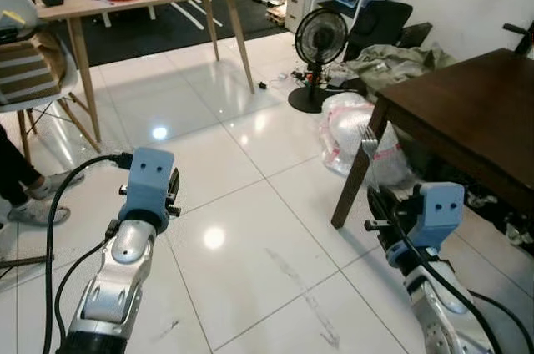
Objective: Setting the table
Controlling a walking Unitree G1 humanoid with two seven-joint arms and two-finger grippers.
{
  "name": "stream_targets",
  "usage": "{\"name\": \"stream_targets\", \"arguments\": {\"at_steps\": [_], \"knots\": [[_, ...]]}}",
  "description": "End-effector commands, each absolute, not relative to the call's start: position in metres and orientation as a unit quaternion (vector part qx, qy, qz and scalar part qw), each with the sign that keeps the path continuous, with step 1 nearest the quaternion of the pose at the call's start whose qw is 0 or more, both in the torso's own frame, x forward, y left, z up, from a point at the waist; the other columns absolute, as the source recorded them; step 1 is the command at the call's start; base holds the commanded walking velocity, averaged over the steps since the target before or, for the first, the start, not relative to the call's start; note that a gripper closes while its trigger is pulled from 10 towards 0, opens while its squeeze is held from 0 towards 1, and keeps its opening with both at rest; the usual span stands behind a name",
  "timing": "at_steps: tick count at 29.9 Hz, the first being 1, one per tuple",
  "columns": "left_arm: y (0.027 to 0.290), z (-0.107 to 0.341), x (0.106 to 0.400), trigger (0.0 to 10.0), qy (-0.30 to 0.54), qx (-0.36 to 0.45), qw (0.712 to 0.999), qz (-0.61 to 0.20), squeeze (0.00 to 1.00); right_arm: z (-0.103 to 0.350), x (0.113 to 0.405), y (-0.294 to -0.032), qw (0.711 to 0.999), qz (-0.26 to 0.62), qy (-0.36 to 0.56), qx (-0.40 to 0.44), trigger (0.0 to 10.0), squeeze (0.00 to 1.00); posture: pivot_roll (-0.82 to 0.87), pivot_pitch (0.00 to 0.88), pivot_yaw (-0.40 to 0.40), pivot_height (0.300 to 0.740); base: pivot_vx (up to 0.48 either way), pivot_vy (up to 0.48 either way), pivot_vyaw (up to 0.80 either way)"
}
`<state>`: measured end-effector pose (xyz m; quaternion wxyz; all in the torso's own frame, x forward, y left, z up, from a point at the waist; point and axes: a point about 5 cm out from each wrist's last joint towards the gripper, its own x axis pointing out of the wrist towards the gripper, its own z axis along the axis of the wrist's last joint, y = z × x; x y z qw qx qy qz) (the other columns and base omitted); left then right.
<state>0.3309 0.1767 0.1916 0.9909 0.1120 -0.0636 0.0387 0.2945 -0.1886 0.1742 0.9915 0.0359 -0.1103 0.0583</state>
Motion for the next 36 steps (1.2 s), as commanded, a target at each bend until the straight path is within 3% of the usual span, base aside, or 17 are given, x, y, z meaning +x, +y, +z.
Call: {"name": "stream_targets", "arguments": {"at_steps": [1, 16, 29, 36], "knots": [[0.1788, 0.1875, 0.3318, 10.0, -0.059, 0.116, 0.99, 0.045, 0.0, 0.1704, 0.2938, -0.1911, 0.992, 0.051, -0.108, 0.042, 10.0, 0.0, 0.02, 0.103, 0.066, 0.74, 0.465, 0.0, 0.0], [0.1772, 0.1876, 0.3331, 10.0, -0.064, 0.116, 0.99, 0.045, 0.0, 0.1697, 0.2939, -0.1908, 0.992, 0.054, -0.109, 0.036, 10.0, 0.0, 0.02, 0.103, 0.067, 0.74, 0.464, 0.0, 0.0], [0.1773, 0.1871, 0.3337, 10.0, -0.064, 0.115, 0.99, 0.043, 0.0, 0.1703, 0.2945, -0.1903, 0.992, 0.052, -0.11, 0.033, 10.0, 0.0, 0.02, 0.104, 0.069, 0.74, 0.464, 0.0, 0.77], [0.177, 0.1869, 0.3342, 10.0, -0.064, 0.115, 0.99, 0.044, 0.0, 0.1716, 0.2953, -0.1897, 0.992, 0.052, -0.113, 0.033, 10.0, 0.0, 0.02, 0.104, 0.069, 0.74, 0.464, 0.0, 0.0]]}}
